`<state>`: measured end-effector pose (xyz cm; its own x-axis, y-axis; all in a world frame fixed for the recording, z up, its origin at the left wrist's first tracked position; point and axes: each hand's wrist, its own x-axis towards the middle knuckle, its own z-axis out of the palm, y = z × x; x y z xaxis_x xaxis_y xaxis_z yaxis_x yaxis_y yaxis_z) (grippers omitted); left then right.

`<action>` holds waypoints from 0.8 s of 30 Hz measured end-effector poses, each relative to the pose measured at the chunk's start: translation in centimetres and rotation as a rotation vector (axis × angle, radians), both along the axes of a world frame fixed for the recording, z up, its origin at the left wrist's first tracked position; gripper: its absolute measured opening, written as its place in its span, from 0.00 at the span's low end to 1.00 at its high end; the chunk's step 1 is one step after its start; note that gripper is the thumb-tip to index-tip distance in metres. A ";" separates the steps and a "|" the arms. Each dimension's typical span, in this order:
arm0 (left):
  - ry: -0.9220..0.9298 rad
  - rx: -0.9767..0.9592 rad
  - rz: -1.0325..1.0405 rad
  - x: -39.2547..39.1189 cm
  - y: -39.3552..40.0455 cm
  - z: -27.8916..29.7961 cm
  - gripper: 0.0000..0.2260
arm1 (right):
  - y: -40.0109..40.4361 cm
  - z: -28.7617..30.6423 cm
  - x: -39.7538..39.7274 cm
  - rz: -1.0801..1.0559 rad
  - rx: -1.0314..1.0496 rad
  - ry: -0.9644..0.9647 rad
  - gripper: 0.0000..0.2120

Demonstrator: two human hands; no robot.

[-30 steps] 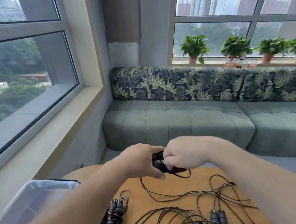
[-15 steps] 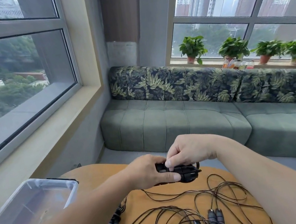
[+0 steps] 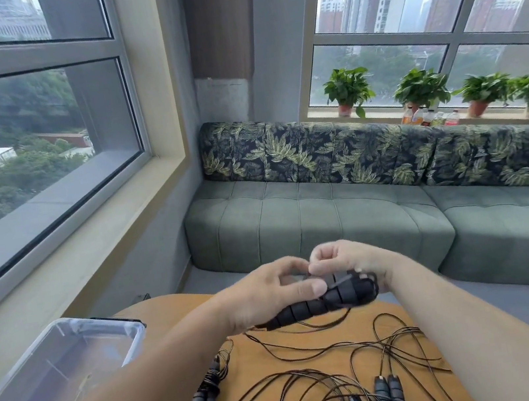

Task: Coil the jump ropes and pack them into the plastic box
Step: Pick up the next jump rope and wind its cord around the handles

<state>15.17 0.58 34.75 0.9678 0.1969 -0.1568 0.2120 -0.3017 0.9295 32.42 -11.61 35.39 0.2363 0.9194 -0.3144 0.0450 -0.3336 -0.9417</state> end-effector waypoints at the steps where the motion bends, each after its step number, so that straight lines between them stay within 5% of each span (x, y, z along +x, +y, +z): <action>1: -0.039 -0.087 0.034 0.1 0.1 0.2 0.29 | -0.3 -1.1 -0.2 -0.041 0.027 0.092 0.06; 4: -0.121 -0.184 0.204 0.6 0.4 1.2 0.26 | -0.4 -4.3 -2.8 -0.171 0.078 0.315 0.10; 6: -0.073 0.030 0.326 0.7 1.1 1.5 0.24 | -0.1 -5.3 -5.1 -0.223 0.077 0.340 0.14; 10: 0.112 0.821 0.377 0.4 1.8 0.8 0.23 | 0.2 -4.8 -8.3 -0.200 0.004 -0.036 0.15; 14: 0.136 1.109 0.307 0.1 1.9 -1.0 0.25 | 0.5 -3.1 -9.3 -0.011 -0.110 -0.580 0.13; 19: 0.110 1.151 0.155 0.2 1.8 -0.9 0.20 | -0.1 0.7 -7.8 0.245 -0.122 -1.094 0.11; 24: 0.159 0.970 -0.013 -0.6 0.5 0.2 0.17 | -0.4 4.8 -6.2 0.215 -0.051 -0.976 0.08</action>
<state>14.61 1.11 34.94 0.9523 0.2988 -0.0617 0.3047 -0.9221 0.2385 26.18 -12.00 40.18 0.2420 0.9639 -0.1115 0.8548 -0.2661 -0.4454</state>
